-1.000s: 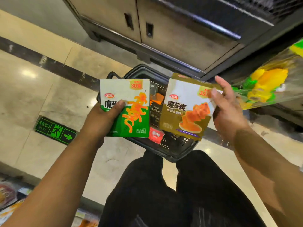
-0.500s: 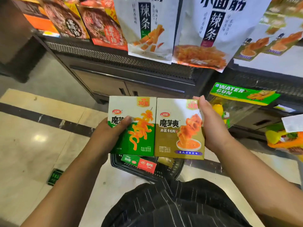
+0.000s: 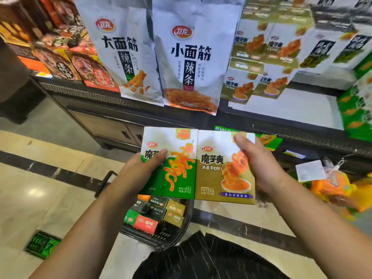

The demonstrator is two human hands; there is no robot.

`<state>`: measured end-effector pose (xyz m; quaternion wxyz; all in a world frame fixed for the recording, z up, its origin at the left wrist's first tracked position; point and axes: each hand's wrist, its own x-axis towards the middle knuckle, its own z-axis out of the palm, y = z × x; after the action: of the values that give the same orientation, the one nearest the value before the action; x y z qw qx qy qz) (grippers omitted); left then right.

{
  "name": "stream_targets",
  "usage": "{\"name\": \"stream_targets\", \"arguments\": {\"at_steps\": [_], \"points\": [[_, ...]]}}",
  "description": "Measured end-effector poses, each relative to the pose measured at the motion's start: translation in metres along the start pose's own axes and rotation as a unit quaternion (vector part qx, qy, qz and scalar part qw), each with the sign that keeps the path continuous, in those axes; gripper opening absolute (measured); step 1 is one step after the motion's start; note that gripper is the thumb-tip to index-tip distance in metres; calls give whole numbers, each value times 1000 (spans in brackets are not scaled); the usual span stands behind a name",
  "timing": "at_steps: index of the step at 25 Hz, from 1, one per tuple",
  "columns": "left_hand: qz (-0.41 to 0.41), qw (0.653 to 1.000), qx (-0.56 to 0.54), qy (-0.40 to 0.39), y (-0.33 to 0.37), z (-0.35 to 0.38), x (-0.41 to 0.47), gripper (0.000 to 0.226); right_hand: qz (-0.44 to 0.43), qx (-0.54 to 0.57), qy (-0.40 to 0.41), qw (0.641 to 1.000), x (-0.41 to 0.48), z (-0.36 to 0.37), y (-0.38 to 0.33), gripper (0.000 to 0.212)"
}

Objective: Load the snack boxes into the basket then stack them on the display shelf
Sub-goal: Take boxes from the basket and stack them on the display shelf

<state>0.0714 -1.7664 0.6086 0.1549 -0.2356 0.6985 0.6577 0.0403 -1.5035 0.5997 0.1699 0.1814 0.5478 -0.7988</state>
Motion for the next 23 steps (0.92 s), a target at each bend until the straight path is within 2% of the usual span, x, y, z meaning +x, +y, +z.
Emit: {"name": "stream_targets", "arguments": {"at_steps": [2,5,7,10,12,15,18,23], "points": [[13,1000,4,-8,11,30,-2,23,-20,-20,15,999,-4,-25,-22,43],[29,999,16,-13,31,70,-3,25,-33,-29,17,999,-5,-56,-53,63],[49,998,24,-9,41,87,0,26,-34,-18,20,999,-5,-72,-71,59],[74,996,42,-13,55,103,8,49,-61,-49,26,997,-1,-86,-98,47],[82,995,54,-9,61,109,14,56,-90,-104,30,990,7,-91,-110,54],[87,995,56,-17,68,111,25,44,-85,-109,15,990,25,-95,-127,63],[89,994,65,-17,72,109,44,50,-64,-168,10,984,50,-97,-139,61],[43,998,17,-36,87,110,81,31,-74,-252,48,964,98,-96,-150,64]]}}
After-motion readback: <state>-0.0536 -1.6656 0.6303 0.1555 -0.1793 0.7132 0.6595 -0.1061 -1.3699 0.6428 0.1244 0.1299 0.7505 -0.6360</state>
